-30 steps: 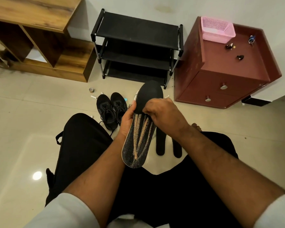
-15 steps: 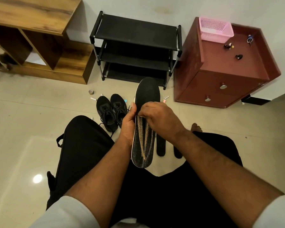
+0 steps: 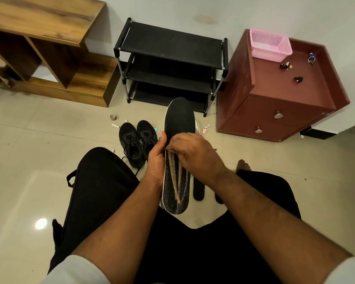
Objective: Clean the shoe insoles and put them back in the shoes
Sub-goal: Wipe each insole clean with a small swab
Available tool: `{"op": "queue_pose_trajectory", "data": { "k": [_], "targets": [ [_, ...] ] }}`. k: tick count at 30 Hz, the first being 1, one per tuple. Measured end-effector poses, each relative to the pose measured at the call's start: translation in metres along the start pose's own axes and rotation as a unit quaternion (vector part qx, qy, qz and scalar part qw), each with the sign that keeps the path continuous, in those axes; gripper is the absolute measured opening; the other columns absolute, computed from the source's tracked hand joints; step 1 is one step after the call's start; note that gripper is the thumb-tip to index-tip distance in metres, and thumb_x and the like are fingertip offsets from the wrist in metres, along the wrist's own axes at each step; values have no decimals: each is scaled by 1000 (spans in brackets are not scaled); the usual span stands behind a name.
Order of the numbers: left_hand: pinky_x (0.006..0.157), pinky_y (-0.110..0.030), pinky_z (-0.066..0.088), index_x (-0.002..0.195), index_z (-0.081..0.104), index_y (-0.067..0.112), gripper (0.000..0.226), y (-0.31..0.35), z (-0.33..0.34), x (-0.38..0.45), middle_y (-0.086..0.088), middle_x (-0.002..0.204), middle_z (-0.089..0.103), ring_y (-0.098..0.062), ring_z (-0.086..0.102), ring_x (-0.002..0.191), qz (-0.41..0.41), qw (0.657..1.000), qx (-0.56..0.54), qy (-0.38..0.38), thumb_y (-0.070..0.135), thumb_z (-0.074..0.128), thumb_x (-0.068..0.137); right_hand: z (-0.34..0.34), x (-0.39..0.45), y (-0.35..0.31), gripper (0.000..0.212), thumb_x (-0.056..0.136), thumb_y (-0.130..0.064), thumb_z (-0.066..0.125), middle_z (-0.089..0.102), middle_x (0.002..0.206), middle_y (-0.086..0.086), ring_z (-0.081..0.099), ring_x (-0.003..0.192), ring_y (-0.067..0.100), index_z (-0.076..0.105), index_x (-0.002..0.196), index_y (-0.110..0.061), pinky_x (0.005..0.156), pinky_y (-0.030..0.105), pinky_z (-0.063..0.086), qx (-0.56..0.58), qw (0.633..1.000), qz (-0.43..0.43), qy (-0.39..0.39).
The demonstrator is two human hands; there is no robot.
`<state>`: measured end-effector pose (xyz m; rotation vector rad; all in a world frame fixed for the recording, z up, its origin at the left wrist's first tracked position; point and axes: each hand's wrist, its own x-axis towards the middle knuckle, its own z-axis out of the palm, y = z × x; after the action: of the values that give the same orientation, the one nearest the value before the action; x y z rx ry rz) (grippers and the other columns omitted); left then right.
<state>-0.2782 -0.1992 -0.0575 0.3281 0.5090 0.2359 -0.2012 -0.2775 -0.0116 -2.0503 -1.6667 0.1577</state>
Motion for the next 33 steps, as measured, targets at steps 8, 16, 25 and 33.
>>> {"op": "queue_pose_trajectory", "data": {
  "k": [8,16,25,33],
  "targets": [
    [85,-36,57,106,72,-1,60,3,4,3,-18,101,71,-28,70,91,1,1000,-4,18,51,51,83,-6,-16,22,23,87,-16,51,70,90,8,66,84,21,72,92,-8,80,36,52,-23,999,31,9],
    [80,-31,58,81,79,5,62,0,0,-2,-12,87,72,-22,72,82,0,999,-9,35,52,41,98,-3,-1,-4,22,87,-9,50,69,92,5,64,86,19,71,94,-9,80,38,51,4,1000,-22,-6],
    [97,-37,53,115,67,-4,71,3,5,-3,-22,113,64,-28,65,103,-31,999,15,29,59,48,89,-4,-20,-9,26,86,-14,46,69,90,6,64,85,18,71,90,-8,83,33,50,29,999,-30,-12],
    [64,-26,60,70,77,5,56,3,6,-3,-10,75,72,-20,72,68,-8,997,-16,77,34,40,102,-5,4,-7,13,85,-4,59,69,91,7,64,86,21,70,91,-8,81,41,52,-14,999,14,25]
  ]
}}
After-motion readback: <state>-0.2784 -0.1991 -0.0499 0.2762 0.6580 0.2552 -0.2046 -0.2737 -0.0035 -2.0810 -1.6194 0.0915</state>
